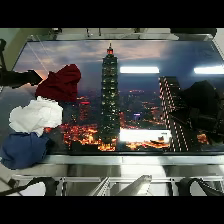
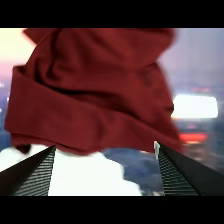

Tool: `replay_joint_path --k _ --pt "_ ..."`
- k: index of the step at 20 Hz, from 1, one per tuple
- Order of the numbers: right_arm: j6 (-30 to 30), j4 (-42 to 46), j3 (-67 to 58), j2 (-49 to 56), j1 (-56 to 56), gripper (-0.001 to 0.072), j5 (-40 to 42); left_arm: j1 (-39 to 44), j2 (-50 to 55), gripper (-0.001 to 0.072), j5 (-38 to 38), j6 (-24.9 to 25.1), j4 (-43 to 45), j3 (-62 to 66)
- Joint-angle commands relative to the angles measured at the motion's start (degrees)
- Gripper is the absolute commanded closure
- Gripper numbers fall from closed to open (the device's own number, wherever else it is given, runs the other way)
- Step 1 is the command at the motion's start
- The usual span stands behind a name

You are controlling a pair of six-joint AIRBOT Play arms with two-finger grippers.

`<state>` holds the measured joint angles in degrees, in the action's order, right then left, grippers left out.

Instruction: Fold the shirts.

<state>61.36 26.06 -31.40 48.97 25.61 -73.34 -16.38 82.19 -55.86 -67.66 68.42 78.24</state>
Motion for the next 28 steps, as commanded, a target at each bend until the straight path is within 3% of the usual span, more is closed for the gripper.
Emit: replay_joint_path --k 1,8,9,10,12,15,17,21,24,28 --pt "-0.1 0.0 0.0 0.0 0.0 0.0198 1.3 -2.1 16.1 -0.0012 -4.9 0.1 0.6 10.3" --pt "-0.1 0.0 0.0 0.0 0.0 0.0198 1.5 -0.7 28.8 0.0009 -11.6 -0.9 6.1 24.0" --pt "-0.1 0.0 0.0 0.0 0.0 0.0199 1.5 -0.4 29.6 0.0107 -12.5 -0.9 6.2 25.2" --pt "-0.1 0.0 0.0 0.0 0.0 0.0199 1.5 0.1 30.2 0.0255 -13.2 -0.9 6.2 26.3" --pt "-0.1 0.0 0.0 0.0 0.0 0.0199 1.5 1.5 31.2 0.0707 -14.1 -0.7 6.0 29.3" --pt "-0.1 0.0 0.0 0.0 0.0 0.0209 1.4 3.9 30.9 0.0689 -15.9 -0.7 -2.9 37.1" --pt "-0.9 0.0 0.0 0.0 0.0 0.021 1.4 5.8 28.7 0.069 -17.0 -0.3 -15.0 42.1" --pt "-6.6 -2.9 -0.1 0.0 0.0 0.0211 1.9 12.0 18.5 0.0689 -16.6 5.2 -38.8 42.5" --pt "-11.6 -5.9 -1.0 0.0 0.0 0.0211 2.0 18.6 10.9 0.0689 -17.3 5.0 -43.0 40.4" --pt "-13.4 -6.9 -3.6 0.0 0.0 0.0211 2.0 26.5 4.2 0.0689 -18.0 5.0 -42.5 29.6"
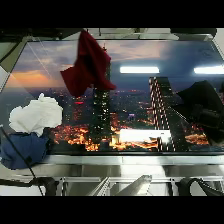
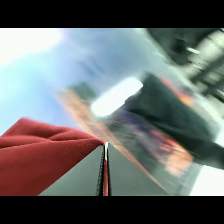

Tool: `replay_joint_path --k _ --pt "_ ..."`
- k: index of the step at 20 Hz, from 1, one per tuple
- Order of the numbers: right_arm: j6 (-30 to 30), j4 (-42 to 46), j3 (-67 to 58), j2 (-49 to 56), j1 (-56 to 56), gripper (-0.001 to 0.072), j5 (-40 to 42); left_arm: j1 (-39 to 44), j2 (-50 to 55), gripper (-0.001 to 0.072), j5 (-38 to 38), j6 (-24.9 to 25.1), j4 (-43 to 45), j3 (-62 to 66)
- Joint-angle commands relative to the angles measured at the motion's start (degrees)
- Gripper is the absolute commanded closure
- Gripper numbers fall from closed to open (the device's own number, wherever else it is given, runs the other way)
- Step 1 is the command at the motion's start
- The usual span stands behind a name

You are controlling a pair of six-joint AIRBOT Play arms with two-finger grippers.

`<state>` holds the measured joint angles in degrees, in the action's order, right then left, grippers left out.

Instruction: Fold the shirts.

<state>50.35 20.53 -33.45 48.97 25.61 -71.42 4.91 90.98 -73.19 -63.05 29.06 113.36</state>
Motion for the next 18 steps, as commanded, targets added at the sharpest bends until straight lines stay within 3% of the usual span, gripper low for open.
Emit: replay_joint_path --k 1,4,6,9,14,18 --pt "-2.4 -1.3 -2.0 0.0 0.0 0.0211 0.0 6.6 -4.9 0.0689 -0.6 -0.1 -3.1 -8.1" --pt "-2.4 -1.3 -2.1 0.0 0.0 0.021 0.0 9.6 -4.1 0.0675 -0.6 0.0 -3.1 -15.1" --pt "-3.9 -1.3 -2.1 0.0 0.0 0.0208 -0.5 10.0 -2.7 0.0009 -0.2 0.0 -3.1 -17.9" --pt "-4.3 0.6 -2.1 0.0 0.0 0.0207 -1.8 7.0 -0.9 -0.0006 -2.4 -1.8 -1.9 -18.3" --pt "-2.8 7.2 -0.9 0.0 -1.0 0.0208 -4.6 0.4 -1.3 -0.0003 -13.5 -10.1 16.6 -20.8" --pt "-1.0 10.2 7.1 0.9 -5.0 0.0208 2.2 0.4 -6.7 -0.0002 -10.8 -8.5 16.3 -40.0"
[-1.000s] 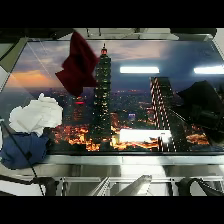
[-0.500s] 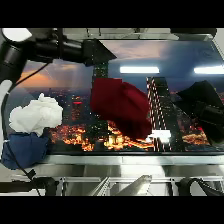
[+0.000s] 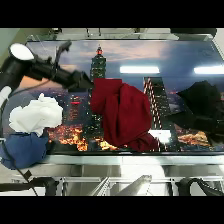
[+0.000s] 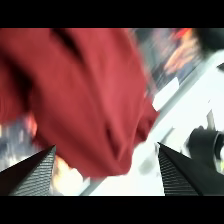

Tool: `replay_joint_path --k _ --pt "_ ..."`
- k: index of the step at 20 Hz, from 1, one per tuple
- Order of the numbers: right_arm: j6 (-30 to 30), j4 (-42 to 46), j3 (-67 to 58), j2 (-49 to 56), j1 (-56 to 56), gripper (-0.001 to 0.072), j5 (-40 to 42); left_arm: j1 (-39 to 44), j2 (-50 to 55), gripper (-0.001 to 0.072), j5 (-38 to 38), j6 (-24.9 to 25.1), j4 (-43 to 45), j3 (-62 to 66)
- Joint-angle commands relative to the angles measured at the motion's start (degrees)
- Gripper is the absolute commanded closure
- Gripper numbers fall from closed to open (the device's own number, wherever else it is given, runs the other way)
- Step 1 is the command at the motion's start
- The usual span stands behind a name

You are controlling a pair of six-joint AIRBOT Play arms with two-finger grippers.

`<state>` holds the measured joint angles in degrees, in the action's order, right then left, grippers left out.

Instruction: Fold the shirts.

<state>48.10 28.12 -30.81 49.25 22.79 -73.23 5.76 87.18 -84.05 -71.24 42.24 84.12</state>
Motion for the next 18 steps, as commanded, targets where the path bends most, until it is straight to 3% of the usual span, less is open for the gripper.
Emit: replay_joint_path --k 1,7,13,14,16,17,18 --pt "1.2 2.6 6.0 1.8 -2.8 0.0208 5.4 0.2 -4.3 -0.0002 2.6 0.2 3.1 -16.5" --pt "0.0 2.8 7.1 13.0 -8.4 0.0209 10.2 8.9 -4.2 0.0014 18.8 6.6 -5.1 -33.4" --pt "-2.8 2.8 7.1 20.9 -13.9 0.0209 14.9 16.7 4.2 0.0018 19.4 6.9 -6.3 -30.9" --pt "-3.3 2.8 7.1 21.5 -14.8 0.0209 15.0 17.7 5.1 0.019 19.1 6.9 -6.3 -29.7" --pt "-3.4 2.8 7.1 22.3 -17.0 0.0209 15.0 18.8 6.0 0.0648 16.7 7.0 -6.2 -26.8" --pt "-3.4 2.8 7.1 22.4 -17.9 0.021 15.0 18.8 6.0 0.0708 15.8 7.4 -6.3 -25.5" --pt "-3.4 2.8 6.9 22.5 -18.8 0.0216 15.0 18.7 5.6 0.0709 15.0 7.4 -6.2 -24.2"
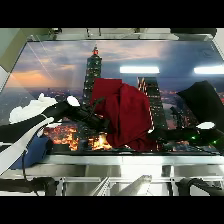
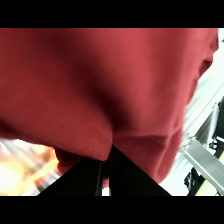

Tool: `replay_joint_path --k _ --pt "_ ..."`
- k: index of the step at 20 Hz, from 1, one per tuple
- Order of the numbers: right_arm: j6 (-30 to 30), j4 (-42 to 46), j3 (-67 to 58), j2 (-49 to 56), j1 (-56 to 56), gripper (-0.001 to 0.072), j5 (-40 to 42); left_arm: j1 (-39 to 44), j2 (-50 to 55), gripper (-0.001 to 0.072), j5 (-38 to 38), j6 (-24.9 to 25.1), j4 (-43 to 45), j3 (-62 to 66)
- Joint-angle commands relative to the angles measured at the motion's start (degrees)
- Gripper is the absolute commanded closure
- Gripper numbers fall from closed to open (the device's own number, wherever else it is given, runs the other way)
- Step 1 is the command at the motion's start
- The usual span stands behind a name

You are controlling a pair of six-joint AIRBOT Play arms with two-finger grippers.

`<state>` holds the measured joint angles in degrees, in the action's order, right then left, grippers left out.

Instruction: Fold the shirts.

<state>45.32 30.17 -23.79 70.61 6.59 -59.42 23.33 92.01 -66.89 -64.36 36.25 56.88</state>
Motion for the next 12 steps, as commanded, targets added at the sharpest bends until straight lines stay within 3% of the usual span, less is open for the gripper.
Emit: replay_joint_path --k 1,2,3,4,7,12 --pt "-0.6 0.5 -0.4 1.2 -3.3 0.0334 1.1 0.7 0.2 0.0709 -2.7 0.5 -0.2 4.4" --pt "-0.6 0.2 -0.7 1.2 -3.6 0.0577 1.2 0.3 -0.5 0.0709 -3.0 0.4 -0.2 5.4" --pt "-0.6 -0.3 -1.1 1.2 -3.6 0.0663 1.1 -0.3 -1.5 0.071 -3.1 0.3 -0.3 6.1" --pt "-0.6 -0.4 -1.9 1.1 -3.5 0.0694 1.0 -1.0 -2.9 0.0709 -3.2 0.2 -0.3 6.4" --pt "0.6 -0.3 -7.7 -0.7 -2.4 0.0695 -2.0 -4.8 -9.2 0.071 -4.3 -0.5 -0.3 7.5" --pt "7.2 -0.2 -32.8 -13.8 7.7 0.0695 -8.4 -13.3 -24.3 0.071 -7.6 -3.9 -0.4 20.6"
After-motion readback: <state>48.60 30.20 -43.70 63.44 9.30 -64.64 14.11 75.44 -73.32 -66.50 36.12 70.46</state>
